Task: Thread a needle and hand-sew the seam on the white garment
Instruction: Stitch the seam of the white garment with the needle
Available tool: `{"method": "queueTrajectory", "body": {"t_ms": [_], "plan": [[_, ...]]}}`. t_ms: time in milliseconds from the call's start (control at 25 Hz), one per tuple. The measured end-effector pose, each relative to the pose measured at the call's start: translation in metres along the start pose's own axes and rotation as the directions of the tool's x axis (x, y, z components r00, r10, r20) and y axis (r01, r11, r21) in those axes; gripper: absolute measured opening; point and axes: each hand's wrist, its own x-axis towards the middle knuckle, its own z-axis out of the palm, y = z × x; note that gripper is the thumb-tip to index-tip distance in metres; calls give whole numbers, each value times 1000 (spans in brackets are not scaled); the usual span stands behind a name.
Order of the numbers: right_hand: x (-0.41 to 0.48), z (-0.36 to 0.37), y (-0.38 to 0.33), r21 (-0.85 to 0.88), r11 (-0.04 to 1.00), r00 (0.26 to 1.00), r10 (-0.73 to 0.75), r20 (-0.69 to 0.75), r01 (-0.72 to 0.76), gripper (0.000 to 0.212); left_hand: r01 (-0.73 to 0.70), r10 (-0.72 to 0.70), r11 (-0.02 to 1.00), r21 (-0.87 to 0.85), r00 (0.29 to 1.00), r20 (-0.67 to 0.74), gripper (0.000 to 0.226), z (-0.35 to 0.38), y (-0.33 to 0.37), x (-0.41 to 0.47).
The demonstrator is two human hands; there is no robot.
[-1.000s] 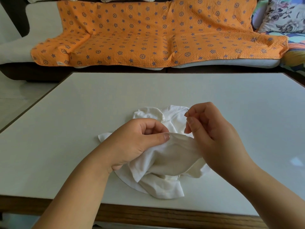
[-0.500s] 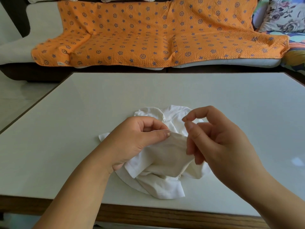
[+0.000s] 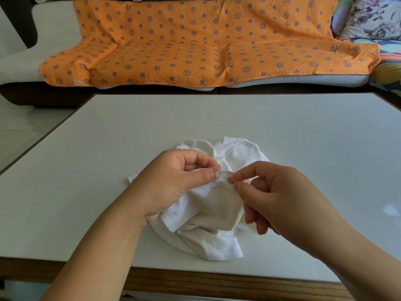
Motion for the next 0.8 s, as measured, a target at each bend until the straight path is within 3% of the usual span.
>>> {"method": "queueTrajectory", "body": {"t_ms": [800], "plan": [[2,3,2,-35,999,1000,-1,-3,1,15,-28,27,999,22,1000,15,5,2,0,-1]]}}
